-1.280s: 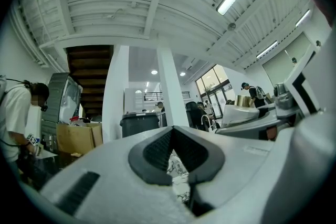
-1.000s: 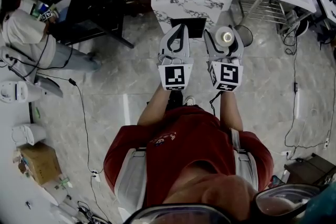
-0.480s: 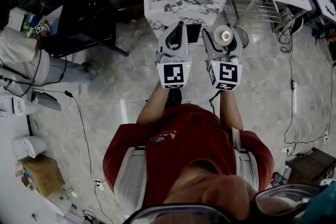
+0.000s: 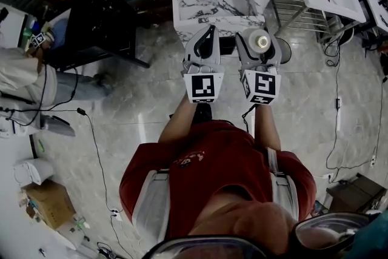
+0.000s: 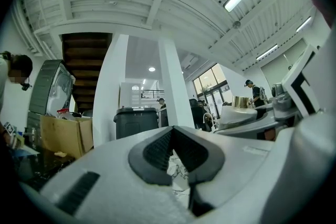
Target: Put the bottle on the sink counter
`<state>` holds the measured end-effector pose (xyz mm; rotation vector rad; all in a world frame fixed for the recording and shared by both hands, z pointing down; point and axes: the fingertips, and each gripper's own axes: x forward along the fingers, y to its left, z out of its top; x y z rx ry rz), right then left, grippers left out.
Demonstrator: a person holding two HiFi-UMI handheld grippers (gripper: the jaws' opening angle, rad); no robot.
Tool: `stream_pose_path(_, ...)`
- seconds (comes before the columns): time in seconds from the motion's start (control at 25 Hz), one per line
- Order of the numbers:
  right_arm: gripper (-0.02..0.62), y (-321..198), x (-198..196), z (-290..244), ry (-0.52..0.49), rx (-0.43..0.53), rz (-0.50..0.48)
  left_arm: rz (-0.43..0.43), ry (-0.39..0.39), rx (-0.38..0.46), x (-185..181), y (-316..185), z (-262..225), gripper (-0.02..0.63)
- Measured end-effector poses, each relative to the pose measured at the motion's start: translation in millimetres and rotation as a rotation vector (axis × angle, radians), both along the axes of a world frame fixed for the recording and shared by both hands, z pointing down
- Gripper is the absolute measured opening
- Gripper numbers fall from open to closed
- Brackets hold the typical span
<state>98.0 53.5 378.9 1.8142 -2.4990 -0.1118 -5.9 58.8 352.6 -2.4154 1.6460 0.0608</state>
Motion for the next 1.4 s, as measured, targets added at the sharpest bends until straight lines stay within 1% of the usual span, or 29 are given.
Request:
stream_pose_path(0.16,0.342,-25.1,-17.3,-1.2,0.014,-0.002,0.008,0.003,0.015,-0.023,-18.7,-25.9,2.2,0.003)
stream_pose_path(0.44,0.342,-64.7,-43.7,-8.8,0.028,0.007,0.027,0.022,0.03,-0.002,-45.8,-65.9,-5.5,0.003)
stream_pose_path(0.8,0.342,-98.4,-72.1,-16.3,0.034,0.024,0.048,0.042,0.038,0.015,-74.0,-102.2,-12.6,0.003)
stream_pose_path(1.16,0.342,-123.8,-82.4,-9.5,0.028,0.017,0.055,0.053,0.029,-0.004,-81.7,-126.6,-3.5,0.003)
stream_pose_path(1.4,0.342,-149.5,-72.3,-3.8,0.016,0.013,0.064,0.062,0.019,0.003,-71.9,-151.5,-1.2,0.003)
